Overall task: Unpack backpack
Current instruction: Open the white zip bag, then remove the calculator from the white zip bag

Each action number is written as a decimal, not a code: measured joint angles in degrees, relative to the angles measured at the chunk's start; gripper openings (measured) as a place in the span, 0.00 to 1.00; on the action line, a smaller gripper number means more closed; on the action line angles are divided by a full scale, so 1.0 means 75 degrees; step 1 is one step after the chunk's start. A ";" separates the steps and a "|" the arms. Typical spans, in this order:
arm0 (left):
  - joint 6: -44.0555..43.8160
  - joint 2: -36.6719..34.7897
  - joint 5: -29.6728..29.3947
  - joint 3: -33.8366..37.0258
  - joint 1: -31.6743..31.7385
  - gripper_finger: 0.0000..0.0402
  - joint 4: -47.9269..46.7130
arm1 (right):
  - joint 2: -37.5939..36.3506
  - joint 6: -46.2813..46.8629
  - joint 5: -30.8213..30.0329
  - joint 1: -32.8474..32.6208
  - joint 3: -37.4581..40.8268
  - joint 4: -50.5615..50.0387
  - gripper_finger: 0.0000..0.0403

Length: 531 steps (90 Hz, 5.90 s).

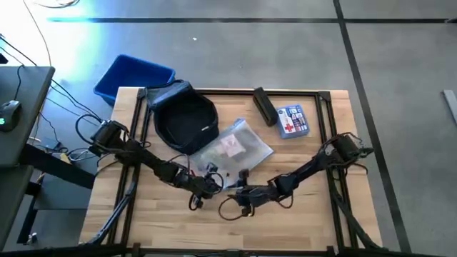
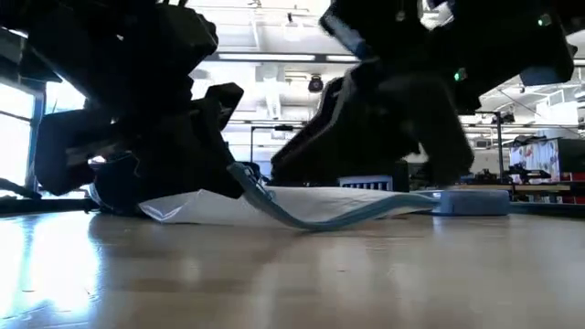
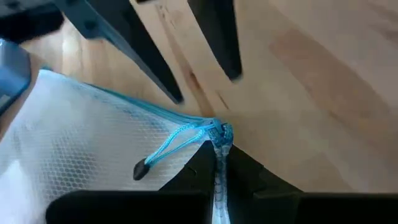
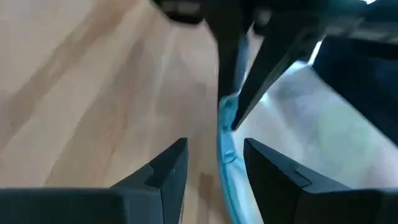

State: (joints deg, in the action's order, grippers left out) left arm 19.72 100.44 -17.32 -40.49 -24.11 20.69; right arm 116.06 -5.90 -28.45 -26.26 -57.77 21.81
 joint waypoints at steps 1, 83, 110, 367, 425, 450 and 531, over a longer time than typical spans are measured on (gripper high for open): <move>0.0003 0.0001 0.0012 0.0000 -0.0001 0.00 0.0000 | 0.0033 0.0025 -0.0009 0.0003 -0.0054 -0.0120 0.36; 0.0341 0.0000 -0.1122 0.0000 -0.0304 0.00 -0.0079 | 0.0403 0.0934 0.0389 0.0228 -0.0901 -0.1019 0.02; 0.0766 -0.0009 -0.1650 -0.0012 -0.0666 0.00 -0.0113 | 0.0168 0.1719 0.0105 0.0210 -0.0950 -0.2426 0.00; 0.2195 0.1428 -0.5658 -0.1227 -0.0388 0.43 0.1695 | -0.0785 0.6886 -0.2774 -0.0356 -0.0488 -0.8909 0.00; 0.1420 0.1440 -0.6443 -0.1283 -0.0290 0.24 0.1606 | -0.0785 0.6327 -0.2188 -0.0370 -0.0488 -0.8849 0.02; 0.1917 0.1362 -0.6479 -0.1897 -0.0287 0.02 0.1572 | -0.0788 0.6433 -0.2177 -0.0629 -0.1181 -0.9680 0.25; -0.1546 0.0673 -0.2308 -0.2744 0.0727 0.02 -0.2092 | -0.0785 0.3003 -0.3516 0.0700 0.0054 -0.6211 0.22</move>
State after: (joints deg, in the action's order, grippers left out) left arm 8.13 105.49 -34.63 -61.07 -18.66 4.99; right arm 110.17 16.62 -54.82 -21.01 -57.36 -24.77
